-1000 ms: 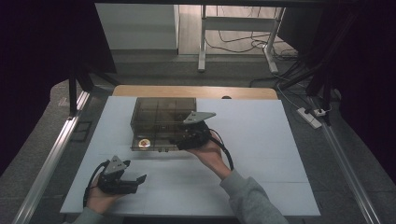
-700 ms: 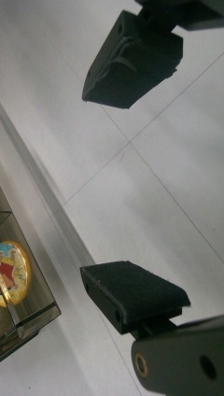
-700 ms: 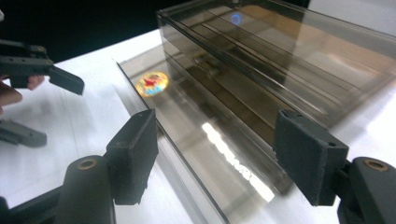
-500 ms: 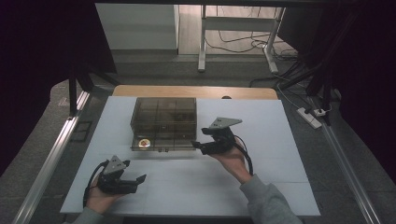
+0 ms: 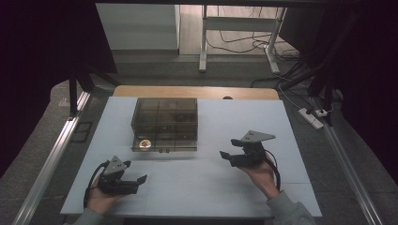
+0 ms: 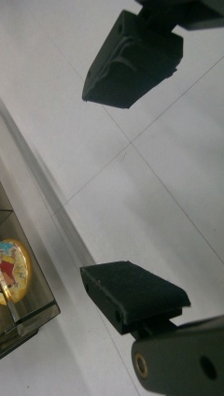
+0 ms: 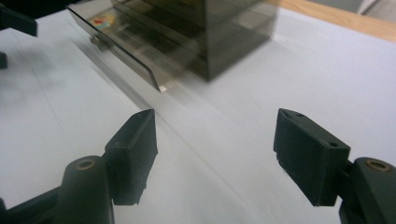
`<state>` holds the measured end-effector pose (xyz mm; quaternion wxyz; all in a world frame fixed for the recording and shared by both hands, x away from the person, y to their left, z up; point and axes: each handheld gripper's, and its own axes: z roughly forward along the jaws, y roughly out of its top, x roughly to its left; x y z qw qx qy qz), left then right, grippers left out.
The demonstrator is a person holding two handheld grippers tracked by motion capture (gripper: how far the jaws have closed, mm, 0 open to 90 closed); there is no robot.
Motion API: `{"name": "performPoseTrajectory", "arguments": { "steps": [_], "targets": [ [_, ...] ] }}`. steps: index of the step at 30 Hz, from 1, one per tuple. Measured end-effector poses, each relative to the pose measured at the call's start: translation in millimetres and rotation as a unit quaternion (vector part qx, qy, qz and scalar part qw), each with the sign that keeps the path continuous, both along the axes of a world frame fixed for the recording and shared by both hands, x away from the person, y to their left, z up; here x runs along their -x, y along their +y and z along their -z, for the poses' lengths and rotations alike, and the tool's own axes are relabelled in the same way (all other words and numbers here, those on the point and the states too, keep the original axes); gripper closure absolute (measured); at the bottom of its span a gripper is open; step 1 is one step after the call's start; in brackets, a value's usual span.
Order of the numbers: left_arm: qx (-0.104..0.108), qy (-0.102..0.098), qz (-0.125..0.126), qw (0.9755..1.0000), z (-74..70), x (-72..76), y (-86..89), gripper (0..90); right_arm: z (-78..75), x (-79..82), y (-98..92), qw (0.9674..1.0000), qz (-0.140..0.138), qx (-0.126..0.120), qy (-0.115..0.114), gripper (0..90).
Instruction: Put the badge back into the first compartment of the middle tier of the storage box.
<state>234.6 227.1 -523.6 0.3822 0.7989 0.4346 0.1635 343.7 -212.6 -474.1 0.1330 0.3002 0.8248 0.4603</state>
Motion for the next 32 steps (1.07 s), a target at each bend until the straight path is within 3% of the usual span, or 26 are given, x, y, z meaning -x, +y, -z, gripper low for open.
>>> {"name": "performPoseTrajectory", "arguments": {
  "steps": [8,20,32],
  "targets": [
    [0.001,-0.001,0.000,1.0000,-0.1,-0.3,0.0,15.0,15.3,13.0,-44.2,0.9991,0.040,0.011,0.011,29.5],
    [0.007,-0.002,-0.004,1.0000,-0.8,-1.0,0.8,14.7,28.0,31.0,-82.4,0.9979,0.060,0.019,0.014,29.0],
    [0.010,-0.004,-0.006,0.9999,-1.5,-1.5,1.7,14.7,29.5,34.1,-86.4,0.9985,0.045,0.031,-0.001,27.9]
  ]
}}
